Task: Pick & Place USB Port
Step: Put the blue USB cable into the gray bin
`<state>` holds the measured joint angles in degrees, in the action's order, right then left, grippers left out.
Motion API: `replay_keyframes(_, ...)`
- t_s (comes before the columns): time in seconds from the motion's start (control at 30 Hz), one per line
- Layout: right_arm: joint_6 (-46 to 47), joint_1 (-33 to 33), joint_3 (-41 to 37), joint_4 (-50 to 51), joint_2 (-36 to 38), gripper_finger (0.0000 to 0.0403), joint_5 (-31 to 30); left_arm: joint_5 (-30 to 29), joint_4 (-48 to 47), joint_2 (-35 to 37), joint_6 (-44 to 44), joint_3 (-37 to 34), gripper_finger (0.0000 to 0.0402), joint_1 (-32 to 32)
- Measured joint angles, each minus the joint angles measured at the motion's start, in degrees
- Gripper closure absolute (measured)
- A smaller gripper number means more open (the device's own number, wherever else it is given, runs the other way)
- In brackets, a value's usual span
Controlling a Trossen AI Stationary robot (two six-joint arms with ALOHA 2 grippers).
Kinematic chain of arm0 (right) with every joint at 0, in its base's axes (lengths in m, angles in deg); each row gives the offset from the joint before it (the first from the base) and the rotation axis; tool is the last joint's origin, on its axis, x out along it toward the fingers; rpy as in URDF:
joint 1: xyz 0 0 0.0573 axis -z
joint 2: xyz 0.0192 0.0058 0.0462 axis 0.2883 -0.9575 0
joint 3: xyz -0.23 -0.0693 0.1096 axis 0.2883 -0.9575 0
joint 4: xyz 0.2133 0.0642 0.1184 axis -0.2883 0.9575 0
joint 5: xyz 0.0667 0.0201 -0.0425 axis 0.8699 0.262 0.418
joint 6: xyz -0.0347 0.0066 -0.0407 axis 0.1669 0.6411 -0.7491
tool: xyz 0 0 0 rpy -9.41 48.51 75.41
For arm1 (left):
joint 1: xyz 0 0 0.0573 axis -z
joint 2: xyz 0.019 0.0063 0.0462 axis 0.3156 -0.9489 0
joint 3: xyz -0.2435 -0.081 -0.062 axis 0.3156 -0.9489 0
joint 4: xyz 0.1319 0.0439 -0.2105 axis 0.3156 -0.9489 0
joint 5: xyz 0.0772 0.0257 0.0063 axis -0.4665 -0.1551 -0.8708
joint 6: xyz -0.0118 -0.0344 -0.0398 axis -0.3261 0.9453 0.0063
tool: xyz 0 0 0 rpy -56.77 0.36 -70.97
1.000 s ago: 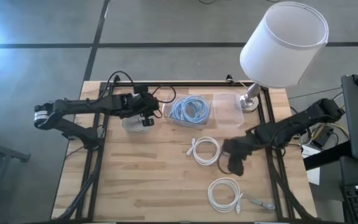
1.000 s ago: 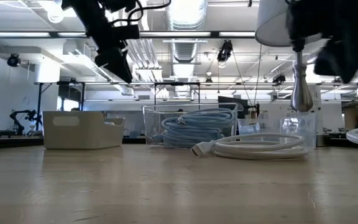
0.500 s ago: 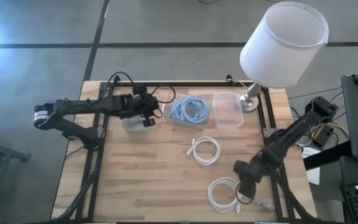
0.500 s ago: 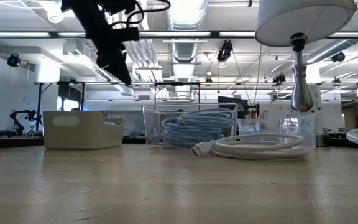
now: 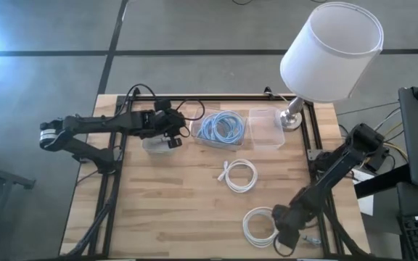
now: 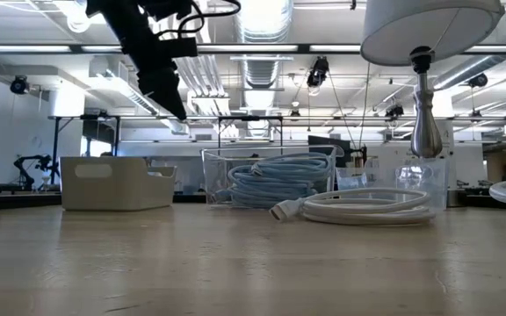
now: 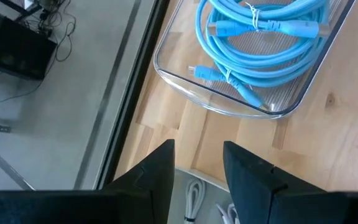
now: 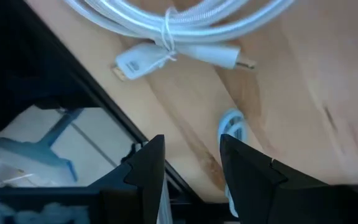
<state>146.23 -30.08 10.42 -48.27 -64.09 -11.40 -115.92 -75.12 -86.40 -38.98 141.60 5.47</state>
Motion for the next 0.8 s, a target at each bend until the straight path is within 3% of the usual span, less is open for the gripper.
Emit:
replay_keyframes(0.3,2.5,-3.2,5.7,1.0,-9.5,0.0250,1.3,0.0,3.3,0.0,-0.3,0.0,0.0261,0.0)
replay_keyframes(0.6,-0.8,-3.4,17.3,24.2,-14.2,0.0250,2.2,0.0,6.7,0.0,-2.8,0.0,0.0261,0.0)
replay_keyframes(0.8,3.5,-4.7,17.1,26.1,-14.2,0.0250,0.5,0.0,6.9,0.0,-2.9,0.0,0.0261,0.0)
